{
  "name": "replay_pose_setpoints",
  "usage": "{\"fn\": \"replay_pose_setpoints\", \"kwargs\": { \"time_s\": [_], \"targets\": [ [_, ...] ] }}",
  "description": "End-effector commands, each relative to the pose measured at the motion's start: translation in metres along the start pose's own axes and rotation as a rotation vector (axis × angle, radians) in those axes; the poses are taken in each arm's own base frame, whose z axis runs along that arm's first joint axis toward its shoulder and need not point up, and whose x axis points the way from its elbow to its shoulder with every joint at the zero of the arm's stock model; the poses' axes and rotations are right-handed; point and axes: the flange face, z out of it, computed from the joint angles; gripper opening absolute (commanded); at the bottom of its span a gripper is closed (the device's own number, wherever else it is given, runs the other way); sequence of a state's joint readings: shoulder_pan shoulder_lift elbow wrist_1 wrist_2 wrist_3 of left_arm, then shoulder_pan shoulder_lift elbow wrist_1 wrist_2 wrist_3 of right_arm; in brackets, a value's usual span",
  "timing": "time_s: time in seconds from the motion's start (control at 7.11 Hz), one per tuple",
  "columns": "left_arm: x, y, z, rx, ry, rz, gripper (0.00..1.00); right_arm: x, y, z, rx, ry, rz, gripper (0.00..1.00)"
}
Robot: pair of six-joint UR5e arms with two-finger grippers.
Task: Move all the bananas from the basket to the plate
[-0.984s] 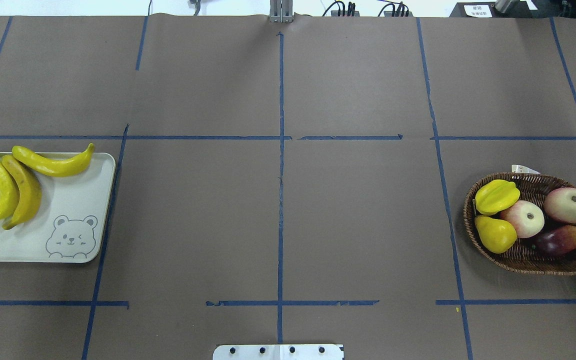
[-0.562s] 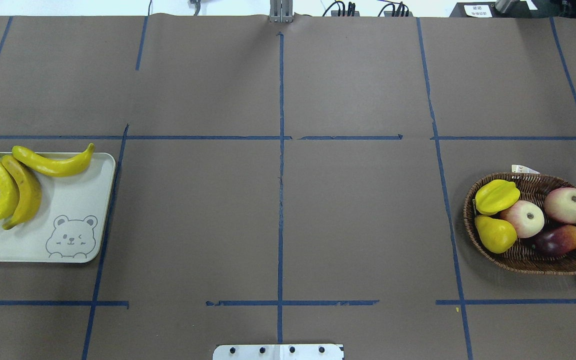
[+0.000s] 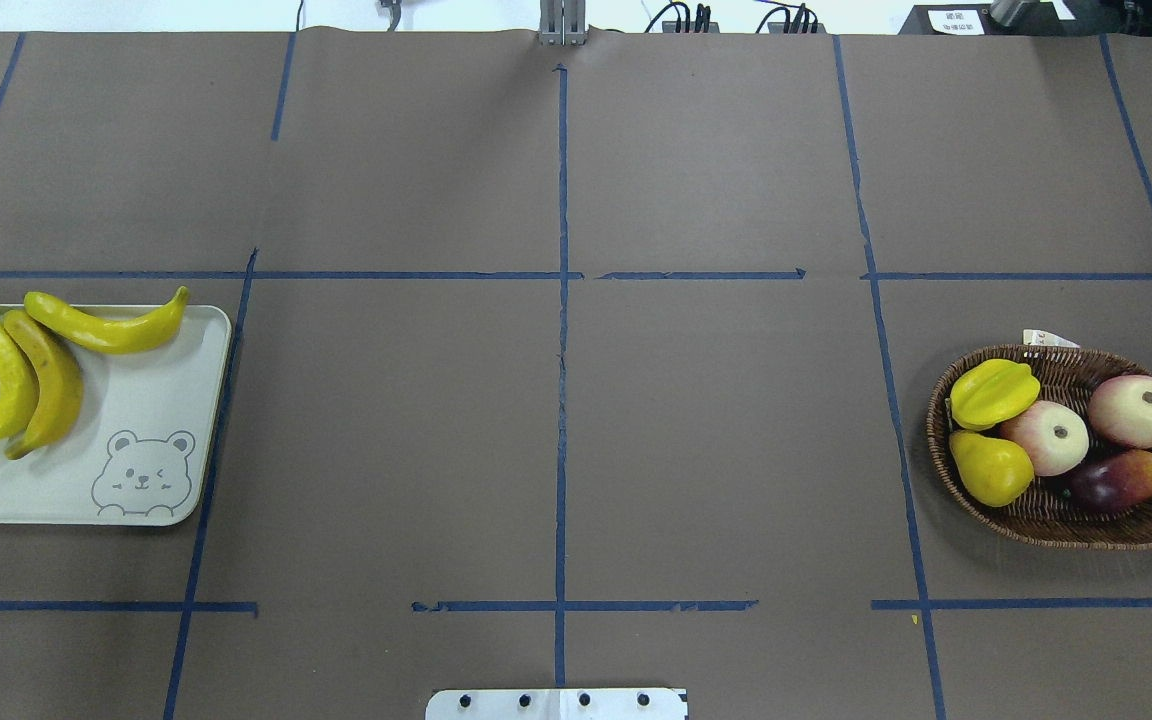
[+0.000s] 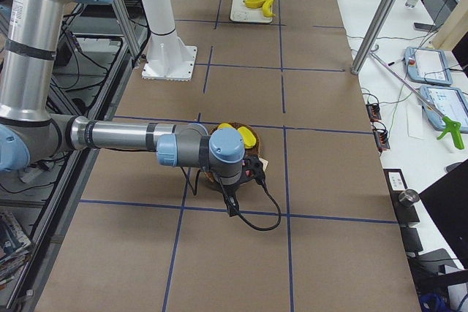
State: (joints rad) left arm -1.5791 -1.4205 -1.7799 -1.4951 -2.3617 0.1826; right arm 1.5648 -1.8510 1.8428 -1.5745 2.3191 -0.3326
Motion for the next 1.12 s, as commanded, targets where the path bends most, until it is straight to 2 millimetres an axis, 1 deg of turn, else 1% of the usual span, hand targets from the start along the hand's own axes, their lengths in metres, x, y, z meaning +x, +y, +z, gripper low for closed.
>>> {"fn": "replay_pose_setpoints", "kwargs": {
  "time_s": [0.0, 0.14, 0.28, 0.98],
  "targets": [
    [0.005, 0.007, -0.013, 0.025, -0.013, 0.010, 0.99, 0.006, 0.007, -0.003, 0.010, 0.001, 0.100, 0.98],
    [0.002, 0.019, -0.008, 0.013, -0.011, -0.001, 0.99, 0.005, 0.007, -0.004, 0.012, 0.001, 0.155, 0.98],
    [0.002, 0.023, -0.007, 0.010, -0.009, -0.002, 0.99, 0.004, 0.005, -0.005, 0.016, 0.002, 0.164, 0.98],
    [0.003, 0.023, -0.008, 0.012, -0.009, -0.001, 0.99, 0.004, 0.006, -0.005, 0.017, 0.001, 0.164, 0.99]
  ]
}}
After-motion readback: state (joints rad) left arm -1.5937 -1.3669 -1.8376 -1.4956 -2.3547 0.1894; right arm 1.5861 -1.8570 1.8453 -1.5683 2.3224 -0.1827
